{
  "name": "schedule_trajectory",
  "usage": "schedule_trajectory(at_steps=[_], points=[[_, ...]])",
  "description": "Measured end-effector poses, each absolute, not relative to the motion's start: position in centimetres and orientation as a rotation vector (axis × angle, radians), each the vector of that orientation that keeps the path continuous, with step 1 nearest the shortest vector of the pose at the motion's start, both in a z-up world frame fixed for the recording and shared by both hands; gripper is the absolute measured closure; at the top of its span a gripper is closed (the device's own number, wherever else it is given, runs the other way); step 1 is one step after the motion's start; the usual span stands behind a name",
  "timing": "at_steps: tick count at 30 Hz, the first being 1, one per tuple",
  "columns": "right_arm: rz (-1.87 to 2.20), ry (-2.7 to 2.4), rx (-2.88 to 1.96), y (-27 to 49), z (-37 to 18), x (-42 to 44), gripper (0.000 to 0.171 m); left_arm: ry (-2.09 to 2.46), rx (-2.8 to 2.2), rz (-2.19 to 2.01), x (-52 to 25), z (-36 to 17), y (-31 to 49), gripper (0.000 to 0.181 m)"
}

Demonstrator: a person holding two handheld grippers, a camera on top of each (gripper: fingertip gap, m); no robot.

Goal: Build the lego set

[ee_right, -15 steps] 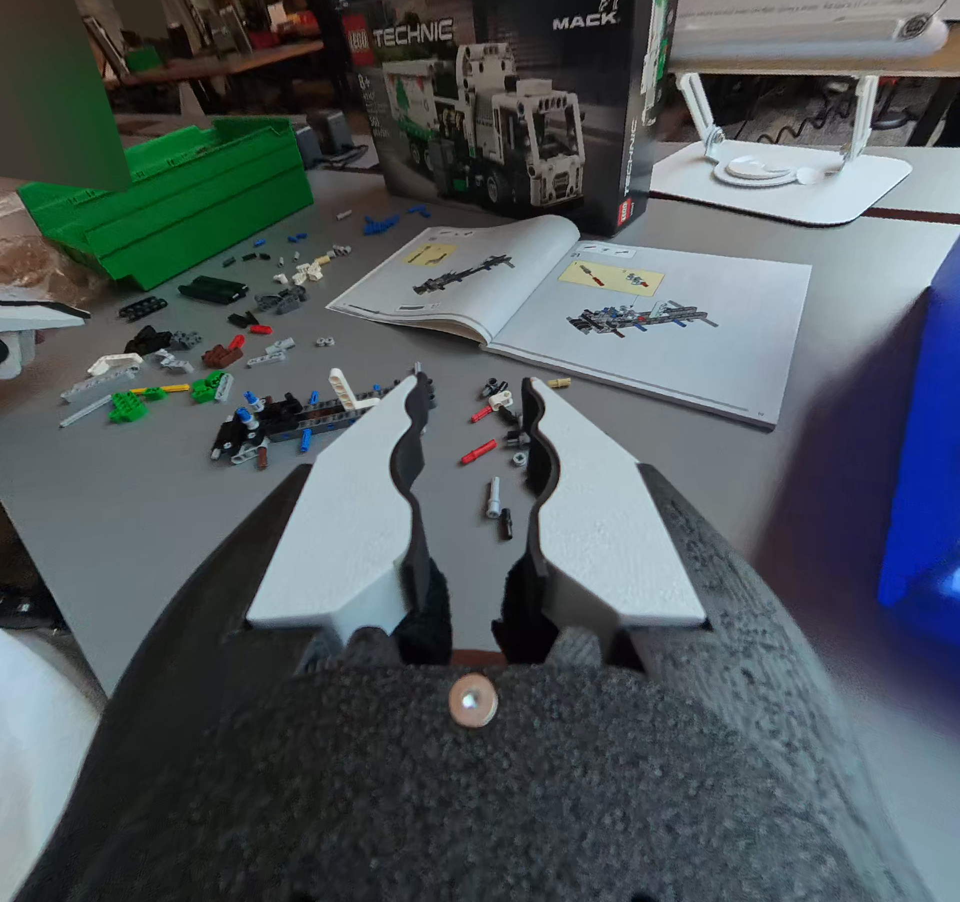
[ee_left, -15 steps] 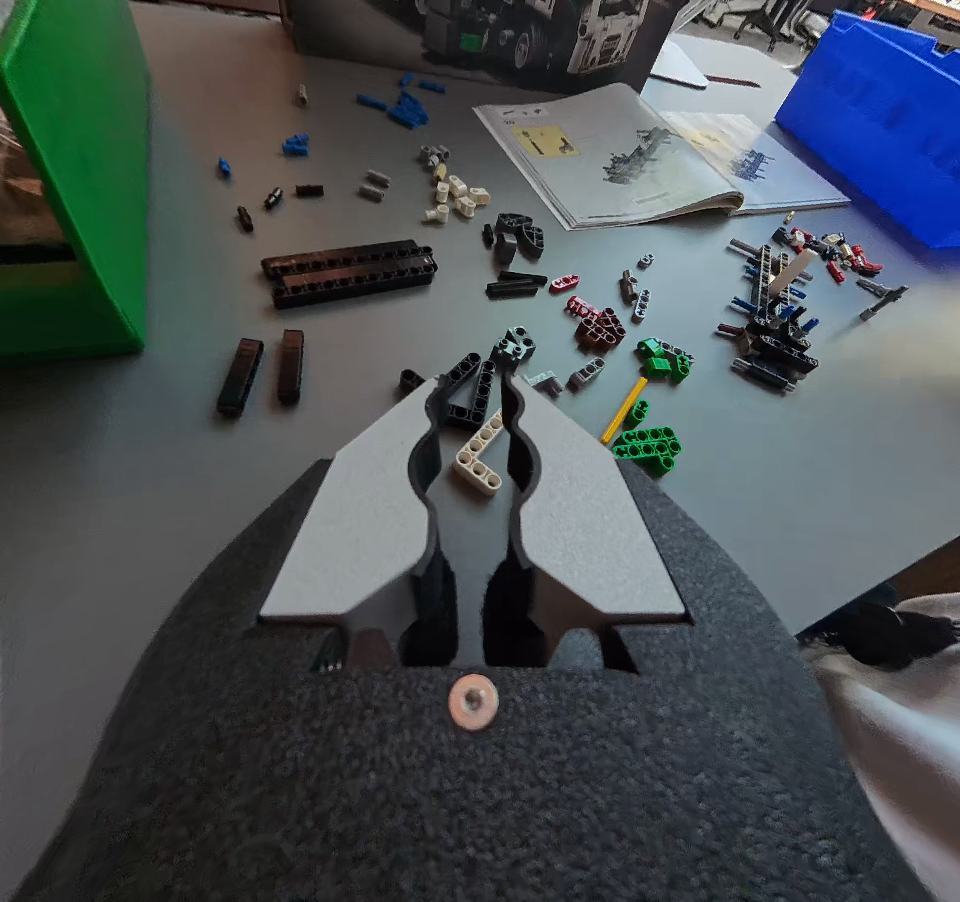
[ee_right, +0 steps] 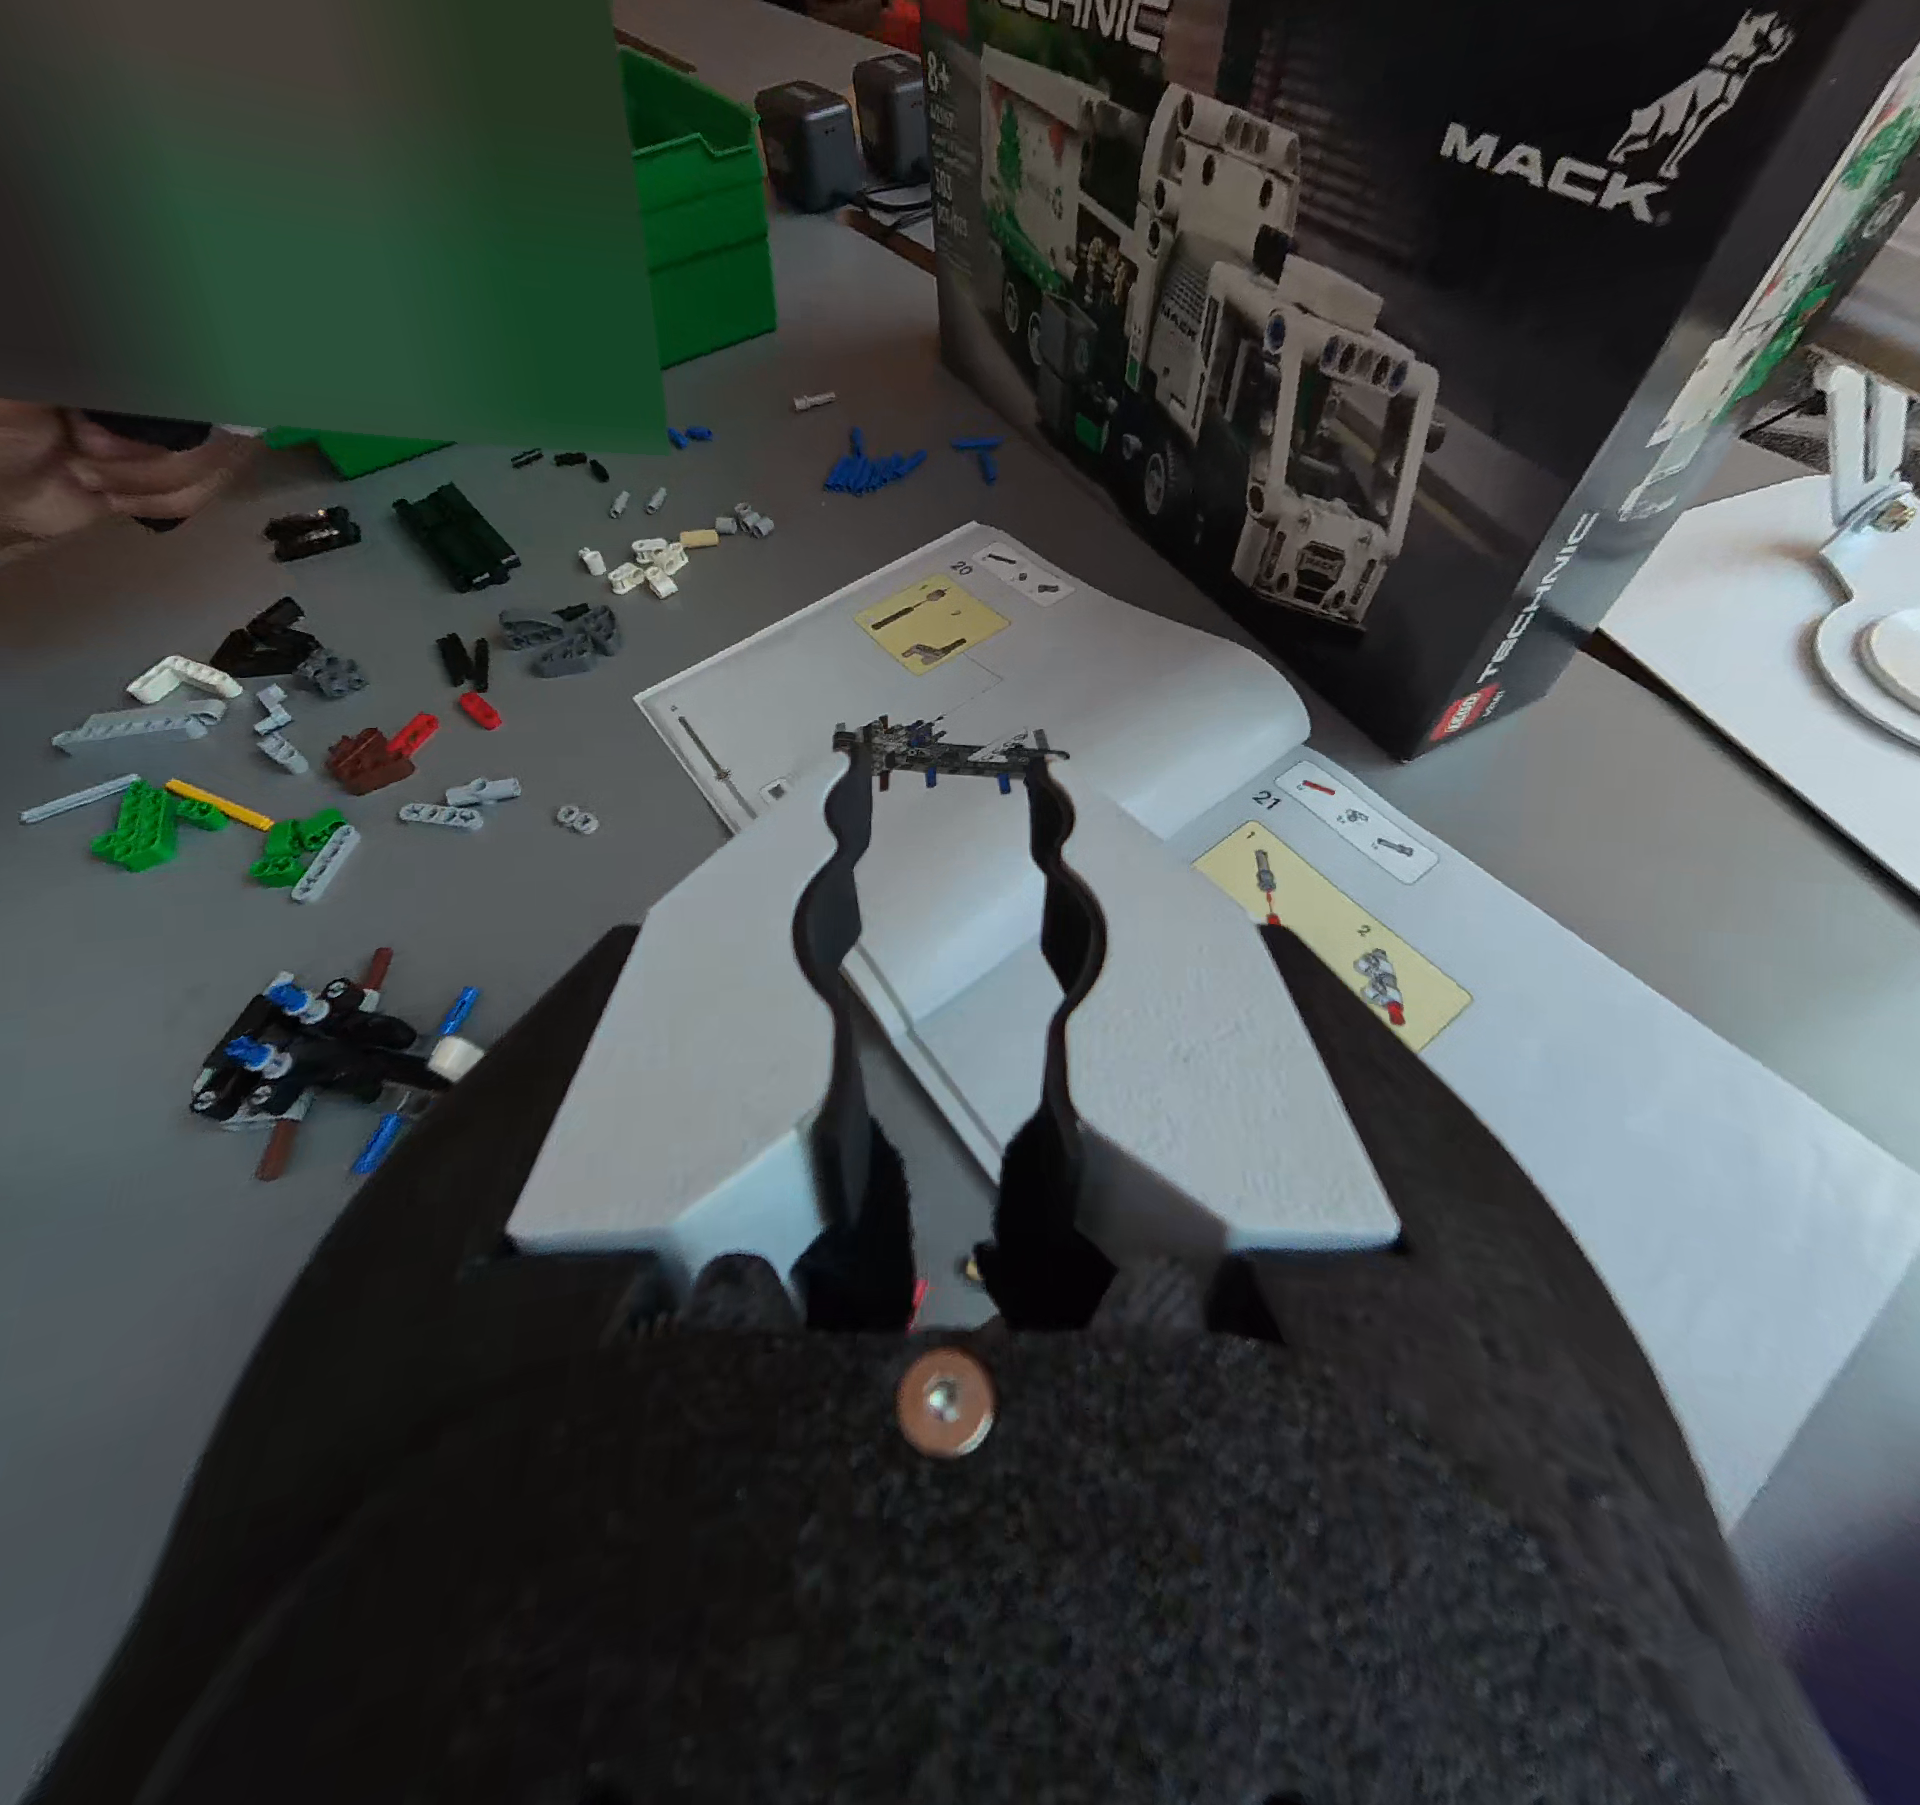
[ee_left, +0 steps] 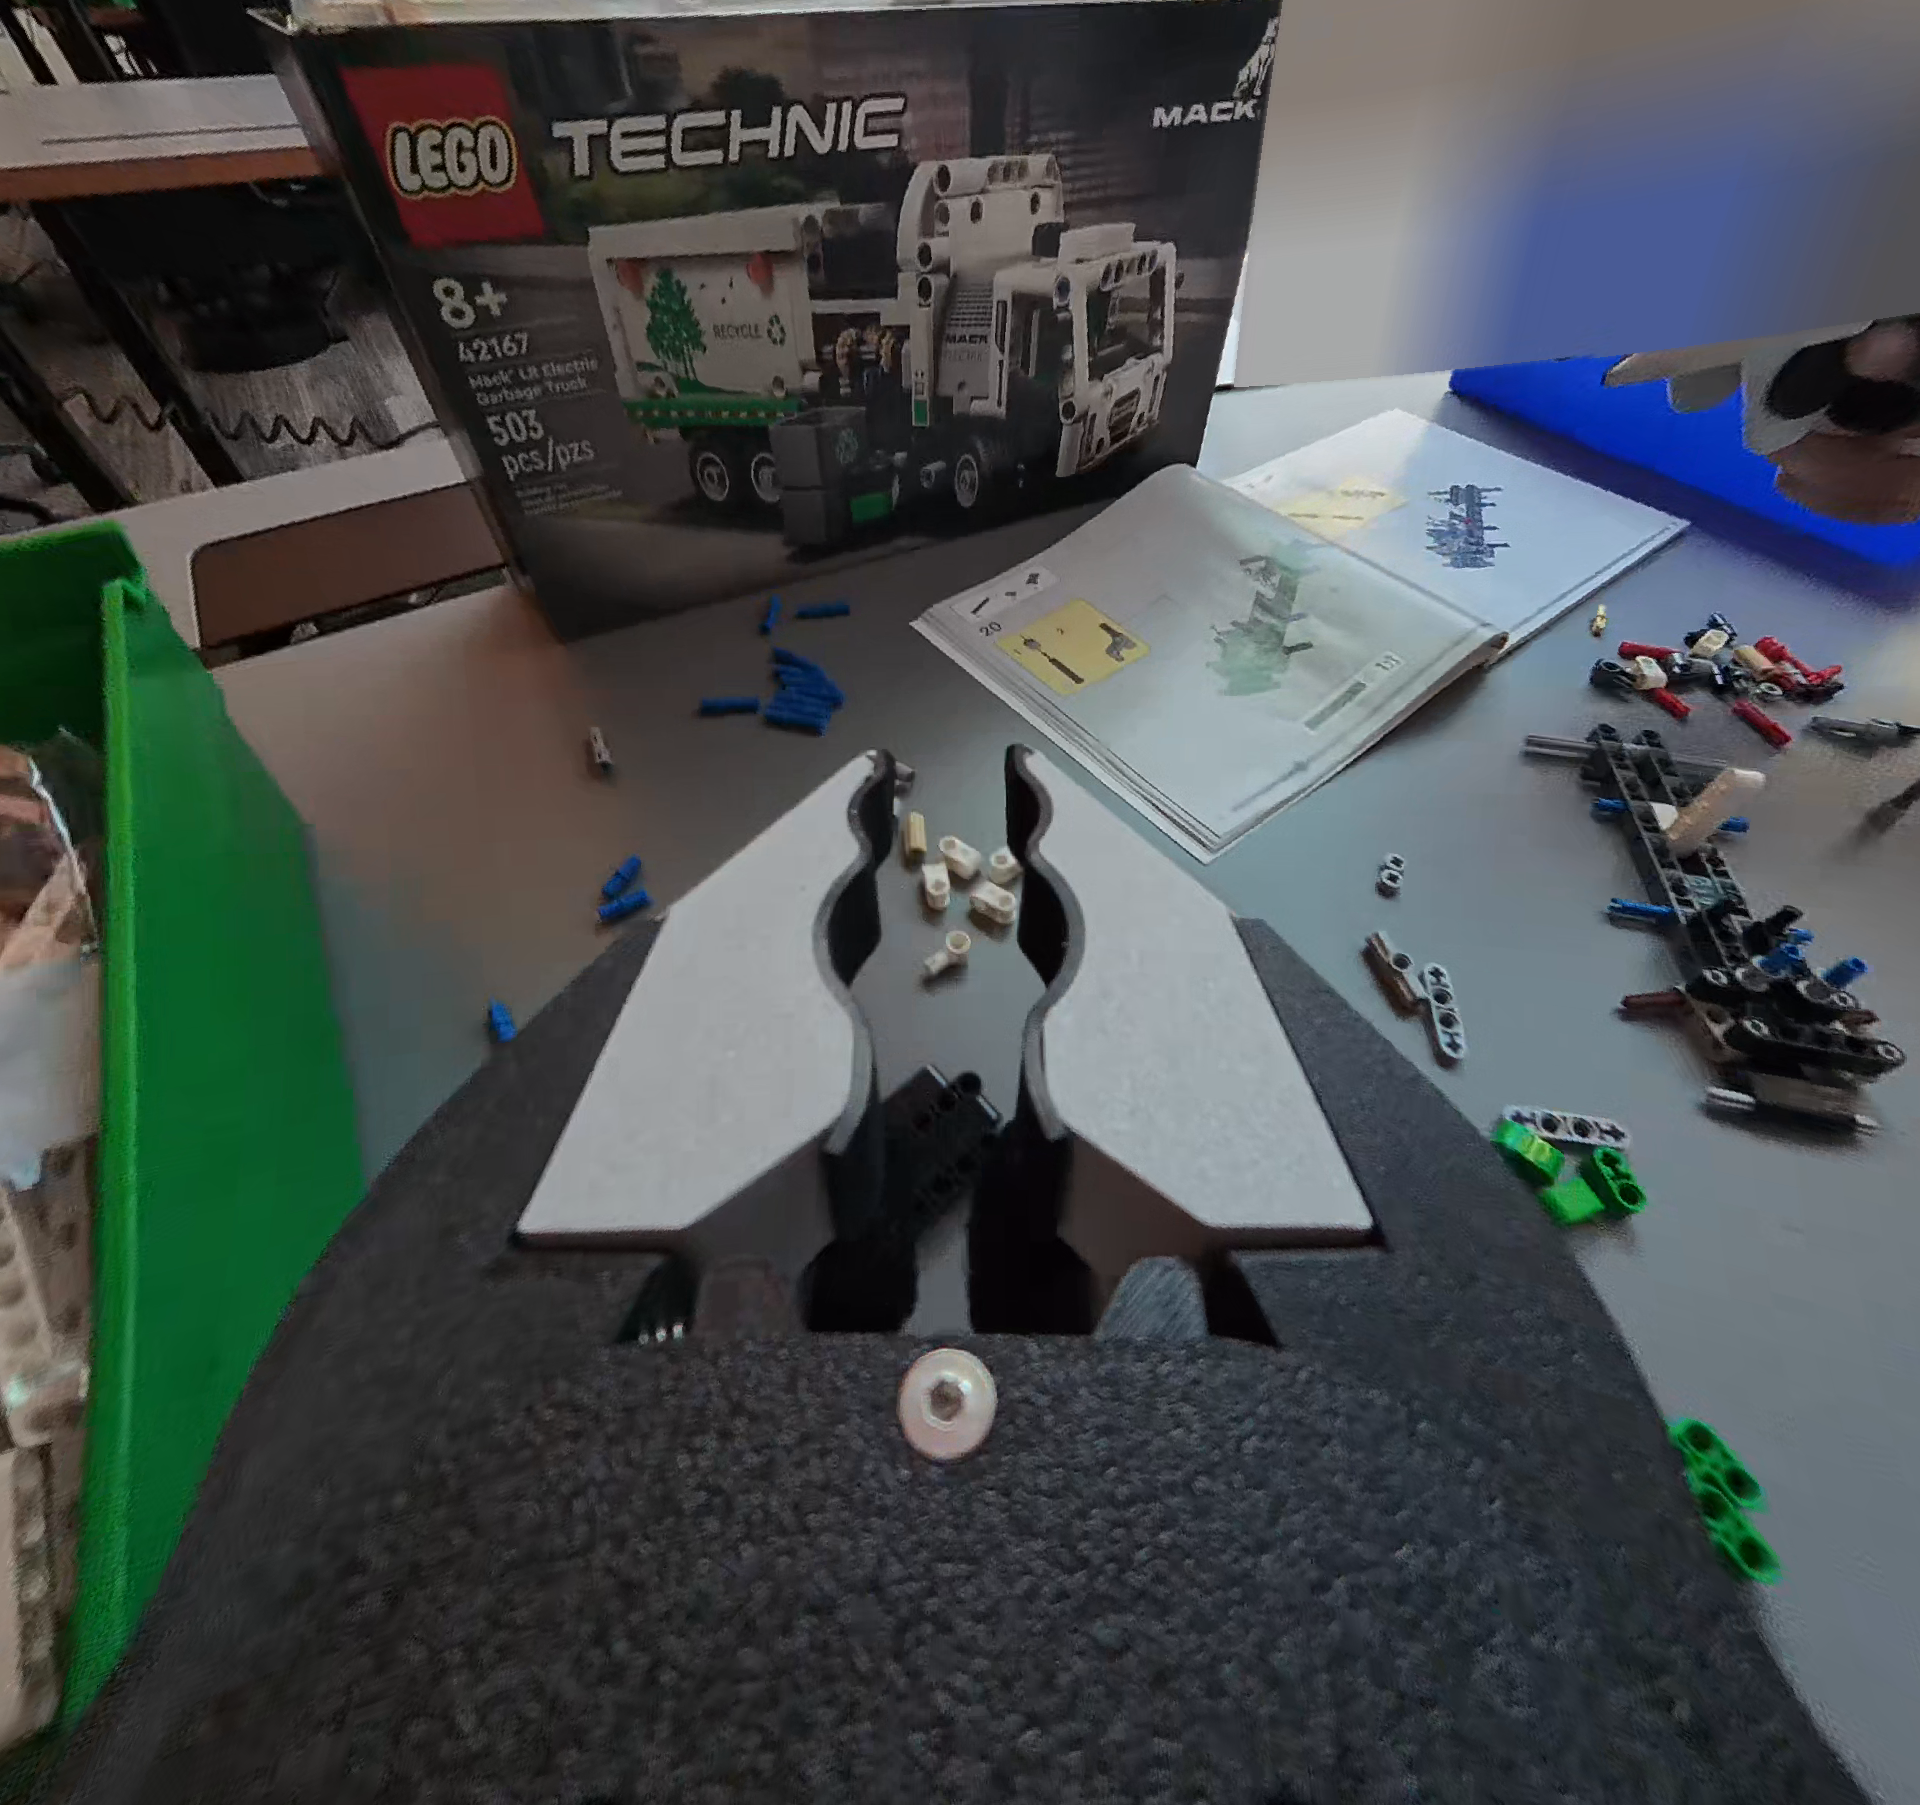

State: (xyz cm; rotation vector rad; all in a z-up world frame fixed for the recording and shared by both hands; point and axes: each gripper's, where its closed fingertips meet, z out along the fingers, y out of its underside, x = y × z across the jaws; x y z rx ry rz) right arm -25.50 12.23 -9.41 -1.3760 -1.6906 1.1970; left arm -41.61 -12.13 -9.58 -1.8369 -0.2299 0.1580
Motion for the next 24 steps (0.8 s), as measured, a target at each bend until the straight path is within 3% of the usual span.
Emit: schedule_trajectory(at_steps=[7, 24], points=[[1.164, -1.643, -1.399, 13.3, -11.1, -25.8, 0.147, -0.175, -1.850, 0.218, -44.3, -10.4, -9.9, 0.150], [0.983, -1.671, -1.406, 12.7, -13.8, -24.4, 0.150, -0.160, -1.842, 0.189, -44.0, -11.5, -11.0, 0.157]])
